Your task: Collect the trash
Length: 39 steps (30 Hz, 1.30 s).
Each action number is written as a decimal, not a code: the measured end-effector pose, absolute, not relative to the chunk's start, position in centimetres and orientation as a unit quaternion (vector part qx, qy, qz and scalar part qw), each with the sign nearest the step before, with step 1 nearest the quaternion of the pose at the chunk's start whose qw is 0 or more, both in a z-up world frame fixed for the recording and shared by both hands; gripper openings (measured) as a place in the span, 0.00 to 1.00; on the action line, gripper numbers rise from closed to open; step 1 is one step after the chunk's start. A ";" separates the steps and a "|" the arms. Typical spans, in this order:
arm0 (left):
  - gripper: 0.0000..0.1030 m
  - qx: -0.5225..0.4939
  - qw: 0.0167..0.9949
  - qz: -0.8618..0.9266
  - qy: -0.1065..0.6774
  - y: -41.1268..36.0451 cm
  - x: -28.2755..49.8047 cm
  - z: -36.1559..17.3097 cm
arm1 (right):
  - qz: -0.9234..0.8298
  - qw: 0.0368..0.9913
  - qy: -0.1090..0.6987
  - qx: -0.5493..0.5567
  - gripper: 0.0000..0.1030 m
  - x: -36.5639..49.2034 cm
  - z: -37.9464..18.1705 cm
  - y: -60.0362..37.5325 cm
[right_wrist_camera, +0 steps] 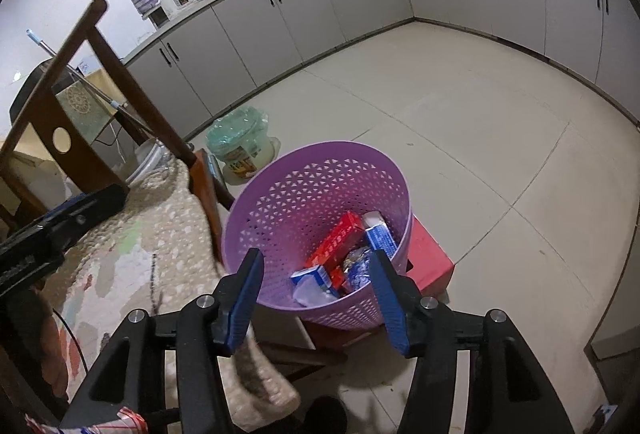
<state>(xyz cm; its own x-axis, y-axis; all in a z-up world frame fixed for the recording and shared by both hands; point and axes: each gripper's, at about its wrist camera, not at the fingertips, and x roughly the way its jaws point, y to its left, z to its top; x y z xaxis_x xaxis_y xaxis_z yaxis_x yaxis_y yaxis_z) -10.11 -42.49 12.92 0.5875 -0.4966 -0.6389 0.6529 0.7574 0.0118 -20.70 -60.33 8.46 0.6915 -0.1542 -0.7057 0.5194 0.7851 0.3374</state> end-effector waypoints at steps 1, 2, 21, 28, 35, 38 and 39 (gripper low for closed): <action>0.90 0.120 0.888 -0.320 0.307 -41.8 -10.6 13.5 | -0.191 0.882 0.342 0.264 0.58 -20.9 8.8 -59.8; 0.90 0.117 0.893 -0.316 0.298 -41.2 -11.0 13.9 | -0.190 0.883 0.340 0.261 0.60 -21.0 9.1 -59.4; 1.00 0.058 0.947 -0.253 0.188 -30.4 -17.6 19.9 | -0.196 0.900 0.321 0.220 0.72 -25.1 14.5 -51.5; 1.00 0.053 0.936 -0.260 0.231 -28.4 -19.1 19.3 | -0.204 0.902 0.323 0.200 0.74 -26.6 15.7 -49.6; 1.00 0.065 0.926 -0.252 0.272 -27.9 -20.0 18.3 | -0.215 0.902 0.320 0.195 0.74 -27.5 16.4 -49.1; 1.00 0.076 0.922 -0.250 0.287 -28.0 -20.5 17.7 | -0.224 0.900 0.319 0.193 0.74 -28.0 16.5 -48.9; 1.00 0.078 0.920 -0.253 0.290 -28.1 -20.7 17.6 | -0.225 0.900 0.320 0.193 0.74 -28.1 16.5 -48.9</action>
